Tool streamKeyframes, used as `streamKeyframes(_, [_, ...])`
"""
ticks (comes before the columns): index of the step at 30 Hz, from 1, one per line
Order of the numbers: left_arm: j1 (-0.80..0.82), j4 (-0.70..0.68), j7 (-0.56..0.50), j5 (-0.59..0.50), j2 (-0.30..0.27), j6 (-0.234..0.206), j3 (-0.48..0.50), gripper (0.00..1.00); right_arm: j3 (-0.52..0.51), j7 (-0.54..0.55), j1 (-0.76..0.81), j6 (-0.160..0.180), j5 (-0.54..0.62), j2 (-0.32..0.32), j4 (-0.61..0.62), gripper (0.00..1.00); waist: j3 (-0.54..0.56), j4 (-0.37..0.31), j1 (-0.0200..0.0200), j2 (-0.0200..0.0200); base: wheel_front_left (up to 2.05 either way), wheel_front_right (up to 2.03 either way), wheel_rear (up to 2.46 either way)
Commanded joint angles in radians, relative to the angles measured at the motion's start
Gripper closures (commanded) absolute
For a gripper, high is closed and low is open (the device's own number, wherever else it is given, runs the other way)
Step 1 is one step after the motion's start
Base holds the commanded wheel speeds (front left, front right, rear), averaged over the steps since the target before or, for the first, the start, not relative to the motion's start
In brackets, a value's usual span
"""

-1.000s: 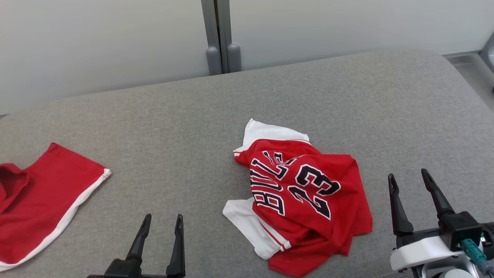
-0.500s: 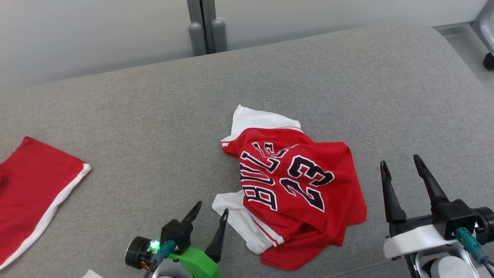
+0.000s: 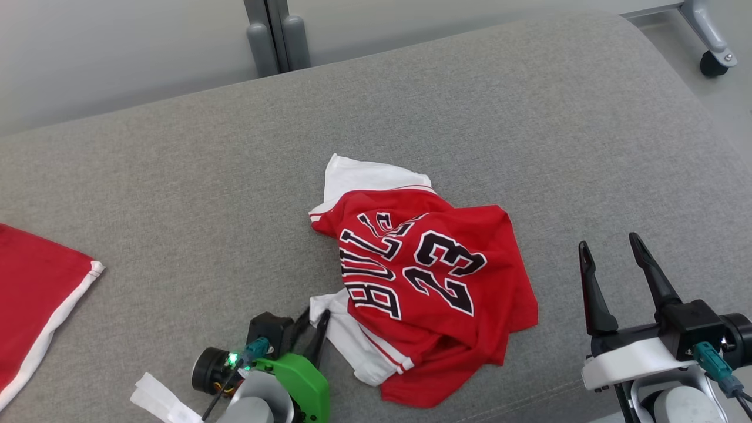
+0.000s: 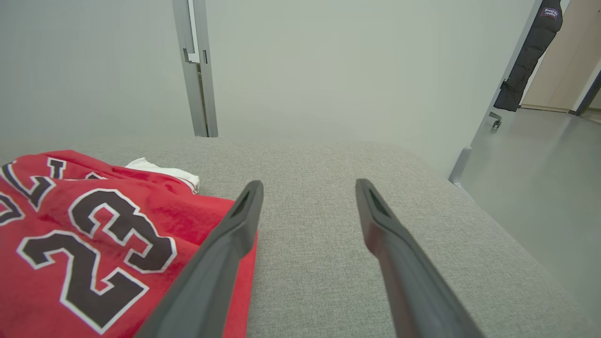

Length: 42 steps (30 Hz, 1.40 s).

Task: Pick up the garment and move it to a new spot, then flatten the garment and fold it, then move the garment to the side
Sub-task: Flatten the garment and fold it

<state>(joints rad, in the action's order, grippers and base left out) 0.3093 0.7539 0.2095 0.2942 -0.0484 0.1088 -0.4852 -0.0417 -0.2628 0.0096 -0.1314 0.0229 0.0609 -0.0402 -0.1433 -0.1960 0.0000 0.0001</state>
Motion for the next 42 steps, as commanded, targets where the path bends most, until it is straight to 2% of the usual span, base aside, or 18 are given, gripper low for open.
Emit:
streamKeyframes(1, [0.004, 0.012, 0.005, 0.026, -0.004, 0.006, -0.003, 1.0, -0.001, -0.003, -0.006, 0.001, -0.001, -0.002, -0.004, 0.0, 0.006, 0.0, 0.0, -0.0001, 0.0, 0.0, 0.0])
streamKeyframes(3, [0.007, 0.002, 0.018, 0.06, -0.005, 0.003, 0.016, 1.0, -0.003, -0.003, -0.002, 0.001, -0.004, -0.003, -0.006, 0.0, 0.015, 0.002, 0.0, -0.0001, 0.0, 0.0, 0.0])
streamKeyframes(6, [0.026, -0.046, 0.033, 0.099, -0.012, -0.024, 0.066, 1.0, -0.014, -0.003, 0.015, 0.001, -0.005, -0.004, -0.007, 0.0, 0.034, 0.016, 0.0, -0.0001, 0.0, 0.0, 0.0])
streamKeyframes(12, [0.089, -0.231, 0.039, 0.127, -0.068, -0.1, 0.167, 1.0, -0.011, -0.003, 0.027, 0.001, -0.004, -0.006, -0.012, 0.0, 0.072, 0.034, 0.0, -0.0001, 0.0, 0.0, 0.0])
streamKeyframes(18, [0.203, -0.424, -0.031, 0.124, -0.155, -0.152, 0.238, 1.0, 0.006, -0.003, 0.035, 0.001, -0.009, -0.008, -0.018, 0.0, 0.104, 0.032, 0.0, -0.0001, 0.0, 0.0, 0.0])
streamKeyframes(23, [0.321, -0.513, -0.101, 0.102, -0.219, -0.17, 0.267, 1.0, 0.01, -0.003, 0.029, 0.001, -0.014, -0.008, -0.025, 0.0, 0.119, 0.019, 0.0, -0.0001, 0.0, 0.0, 0.0])
streamKeyframes(28, [0.449, -0.534, -0.135, 0.078, -0.259, -0.172, 0.272, 1.0, 0.015, -0.003, 0.012, 0.001, -0.02, -0.009, -0.031, 0.0, 0.124, 0.004, 0.0, -0.0001, 0.0, 0.0, 0.0])
streamKeyframes(34, [0.571, -0.535, -0.16, 0.052, -0.226, -0.166, 0.226, 1.0, 0.016, -0.003, 0.005, 0.001, -0.025, -0.01, -0.032, 0.0, 0.132, -0.009, 0.0, -0.0001, 0.0, 0.0, 0.0])
streamKeyframes(38, [0.583, -0.534, -0.16, 0.028, -0.166, -0.179, 0.162, 1.0, 0.015, -0.003, 0.001, 0.001, -0.028, -0.01, -0.033, 0.0, 0.131, -0.018, 0.0, -0.0001, 0.0, 0.0, 0.0])
streamKeyframes(42, [0.52, -0.501, -0.163, 0.032, -0.079, -0.163, 0.069, 1.0, 0.024, -0.003, -0.015, 0.001, -0.036, -0.01, -0.039, 0.0, 0.12, -0.042, 0.0, -0.0001, 0.0, 0.0, 0.0])
